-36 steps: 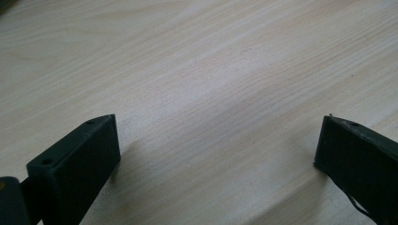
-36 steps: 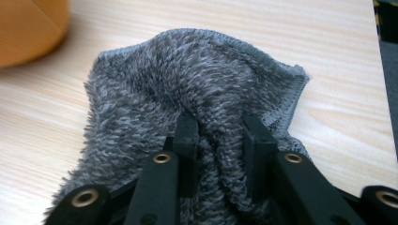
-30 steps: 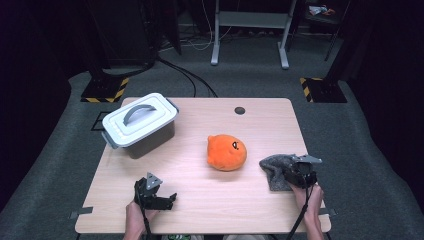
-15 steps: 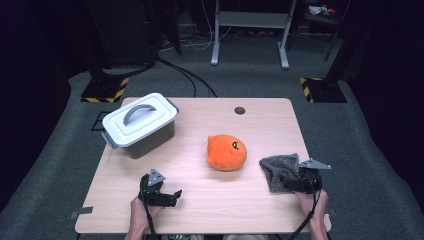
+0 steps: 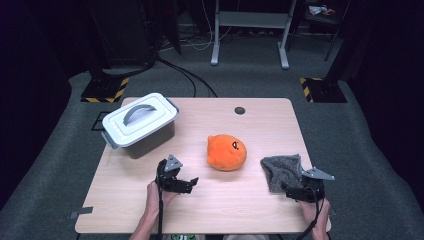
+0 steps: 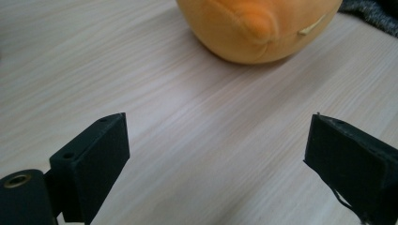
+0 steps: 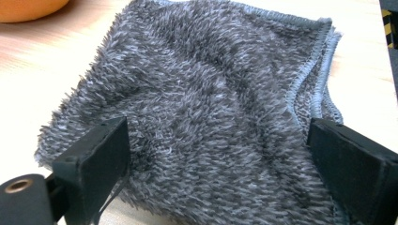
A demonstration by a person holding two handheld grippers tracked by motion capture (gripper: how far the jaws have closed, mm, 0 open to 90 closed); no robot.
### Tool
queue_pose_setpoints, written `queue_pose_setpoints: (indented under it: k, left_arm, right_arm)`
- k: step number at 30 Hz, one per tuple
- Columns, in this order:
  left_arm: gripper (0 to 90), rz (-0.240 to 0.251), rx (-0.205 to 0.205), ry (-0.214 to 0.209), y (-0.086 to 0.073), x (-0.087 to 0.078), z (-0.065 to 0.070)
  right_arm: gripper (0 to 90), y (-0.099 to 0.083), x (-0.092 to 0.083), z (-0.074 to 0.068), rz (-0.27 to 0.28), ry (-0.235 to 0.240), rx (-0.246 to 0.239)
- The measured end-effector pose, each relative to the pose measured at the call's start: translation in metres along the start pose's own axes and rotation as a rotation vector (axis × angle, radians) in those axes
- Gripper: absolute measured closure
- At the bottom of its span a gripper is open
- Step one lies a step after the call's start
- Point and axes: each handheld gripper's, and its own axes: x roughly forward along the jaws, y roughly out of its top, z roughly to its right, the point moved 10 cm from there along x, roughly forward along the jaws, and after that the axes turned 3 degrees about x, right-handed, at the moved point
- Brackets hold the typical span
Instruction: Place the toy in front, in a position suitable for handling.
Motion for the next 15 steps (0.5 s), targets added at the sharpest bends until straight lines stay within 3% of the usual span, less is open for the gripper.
queue_pose_setpoints:
  k: [5, 7, 12, 15]
  left_arm:
    - [12.0, -0.004, 0.047, -0.026, 0.018, 0.014, 0.007]
    - [14.8, -0.001, 0.068, -0.019, 0.025, 0.019, 0.007]
    - [23.5, -0.005, 0.089, -0.011, 0.038, 0.029, 0.008]
    - [26.5, -0.019, 0.103, -0.032, 0.041, 0.035, 0.010]
  right_arm:
    - [5.9, 0.000, -0.001, -0.002, 0.009, 0.008, 0.007]
    - [5.9, 0.000, -0.001, -0.001, 0.011, 0.009, 0.005]
    - [6.4, 0.000, -0.001, -0.001, 0.016, 0.007, 0.001]
    - [6.5, 0.000, -0.001, -0.001, 0.013, 0.007, 0.001]
